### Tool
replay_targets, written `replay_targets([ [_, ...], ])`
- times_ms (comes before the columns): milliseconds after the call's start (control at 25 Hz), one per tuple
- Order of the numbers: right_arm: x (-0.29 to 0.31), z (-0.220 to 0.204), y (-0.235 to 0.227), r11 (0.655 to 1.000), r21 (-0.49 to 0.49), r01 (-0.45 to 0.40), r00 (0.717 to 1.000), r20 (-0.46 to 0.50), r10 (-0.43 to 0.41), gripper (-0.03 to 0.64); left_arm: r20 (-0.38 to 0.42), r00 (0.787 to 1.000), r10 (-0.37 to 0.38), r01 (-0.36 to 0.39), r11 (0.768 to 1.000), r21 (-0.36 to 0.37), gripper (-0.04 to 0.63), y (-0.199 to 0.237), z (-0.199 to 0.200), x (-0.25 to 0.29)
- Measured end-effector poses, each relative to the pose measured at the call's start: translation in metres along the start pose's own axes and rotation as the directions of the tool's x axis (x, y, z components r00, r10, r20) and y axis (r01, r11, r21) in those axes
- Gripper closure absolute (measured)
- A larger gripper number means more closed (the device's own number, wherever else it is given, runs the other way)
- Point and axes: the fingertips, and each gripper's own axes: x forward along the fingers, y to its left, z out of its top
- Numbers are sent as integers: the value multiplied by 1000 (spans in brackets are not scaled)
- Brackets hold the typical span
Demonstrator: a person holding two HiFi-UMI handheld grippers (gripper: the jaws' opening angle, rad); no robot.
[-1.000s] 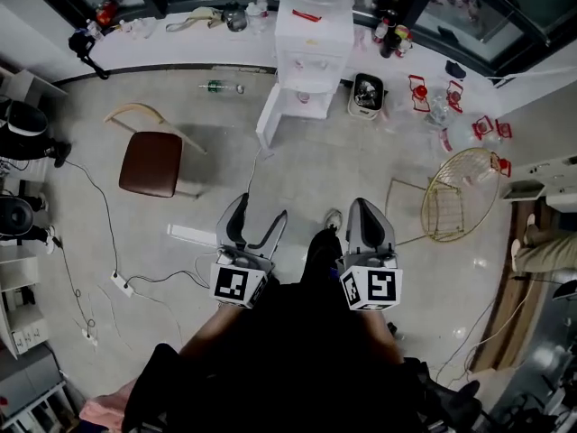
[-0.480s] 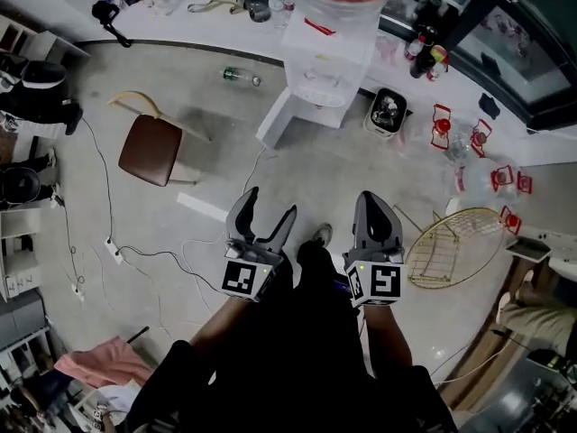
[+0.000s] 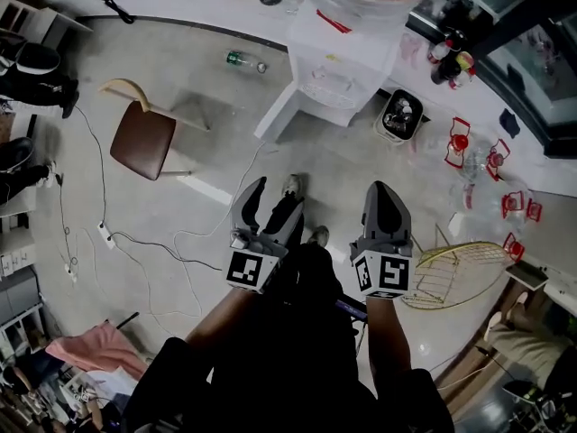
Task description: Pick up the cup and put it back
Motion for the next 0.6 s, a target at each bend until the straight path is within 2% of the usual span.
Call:
replay_targets([
  [320, 89, -71, -32, 1000, -2, 23, 1000, -3, -23, 623, -1, 1000, 4, -4, 1000, 2, 288, 59, -78, 86],
  [480, 133, -122, -53, 1000, -2, 30, 1000, -8, -30, 623, 17, 1000, 26, -26, 1000, 3, 288, 90, -129, 130],
  [600, 160, -160, -64, 999, 11, 35, 999, -9, -35, 623, 19, 1000, 15, -15, 1000, 3, 288, 101, -169, 158],
])
